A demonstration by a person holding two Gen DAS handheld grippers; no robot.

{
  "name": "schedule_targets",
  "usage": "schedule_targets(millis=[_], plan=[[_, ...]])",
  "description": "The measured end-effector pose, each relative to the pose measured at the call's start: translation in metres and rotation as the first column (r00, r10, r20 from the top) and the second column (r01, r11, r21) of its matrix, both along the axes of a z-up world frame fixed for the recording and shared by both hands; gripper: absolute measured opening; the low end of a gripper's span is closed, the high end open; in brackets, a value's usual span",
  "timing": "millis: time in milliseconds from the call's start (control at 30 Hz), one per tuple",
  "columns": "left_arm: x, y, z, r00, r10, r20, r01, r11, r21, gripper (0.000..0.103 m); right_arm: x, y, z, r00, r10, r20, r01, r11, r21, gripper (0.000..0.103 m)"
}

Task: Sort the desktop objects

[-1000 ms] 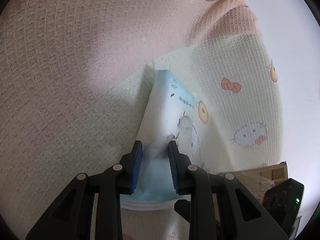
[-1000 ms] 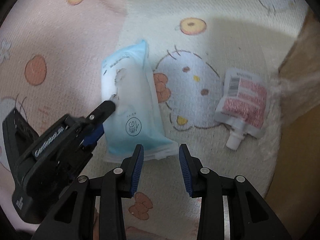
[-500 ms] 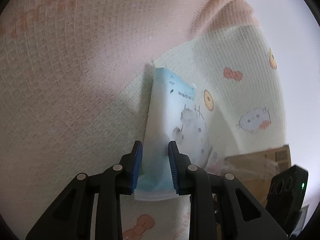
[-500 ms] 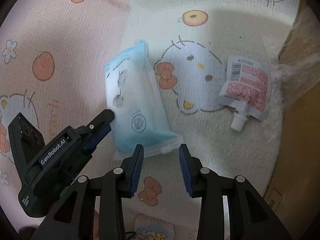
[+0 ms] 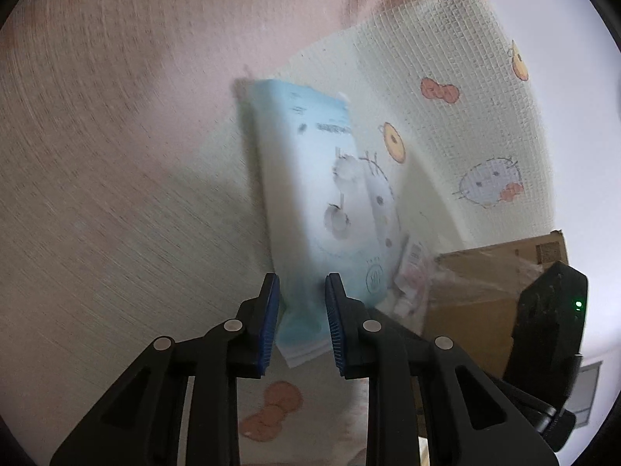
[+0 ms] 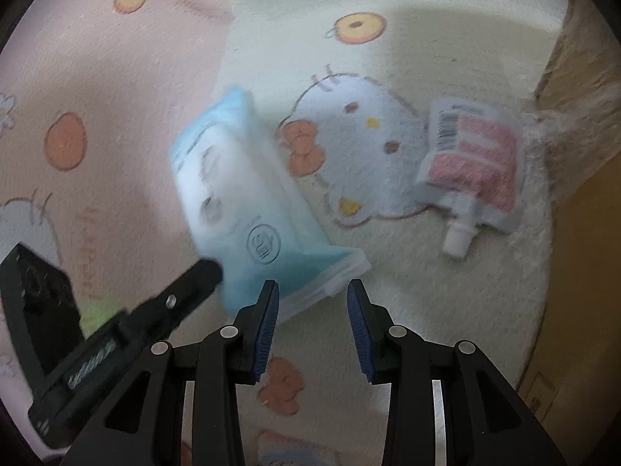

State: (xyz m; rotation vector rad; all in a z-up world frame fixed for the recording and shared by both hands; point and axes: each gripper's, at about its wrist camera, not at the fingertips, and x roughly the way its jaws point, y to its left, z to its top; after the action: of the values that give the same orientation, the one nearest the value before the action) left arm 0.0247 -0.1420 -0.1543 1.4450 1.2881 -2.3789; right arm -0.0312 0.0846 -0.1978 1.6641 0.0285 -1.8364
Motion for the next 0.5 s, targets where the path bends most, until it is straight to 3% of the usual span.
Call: schedule_targets(millis=[133,300,433,500], plan=[[-0.001,0.009,-0.008,0.998,0.052,-0.02,-0.051,0.996,0.074,0.027,-0.005,0.005,0.009,0.998,-0.038,-0.051,0.037,0.999,-0.01,0.033],[-0.013,0.025,-0.015,0.995,0.08,-0.06,-0.071,0.988,0.14,0.025,-0.004,-0.002,0.024,0.976,0.002,-0.218,0.009,0.999,0.05,0.033],[-0.019,0.027,-0.015,0.996,0.067,-0.064,-0.058,0.989,0.136,0.025,-0.004,0.007,0.028,0.958,0.028,-0.284,-0.007,0.997,0.075,0.033],[-0.016,0.025,-0.007,0.996,0.06,-0.06,-0.056,0.996,0.075,0.025,-0.007,0.021,0.028,0.963,0.031,-0.268,-0.017,0.998,0.056,0.033]])
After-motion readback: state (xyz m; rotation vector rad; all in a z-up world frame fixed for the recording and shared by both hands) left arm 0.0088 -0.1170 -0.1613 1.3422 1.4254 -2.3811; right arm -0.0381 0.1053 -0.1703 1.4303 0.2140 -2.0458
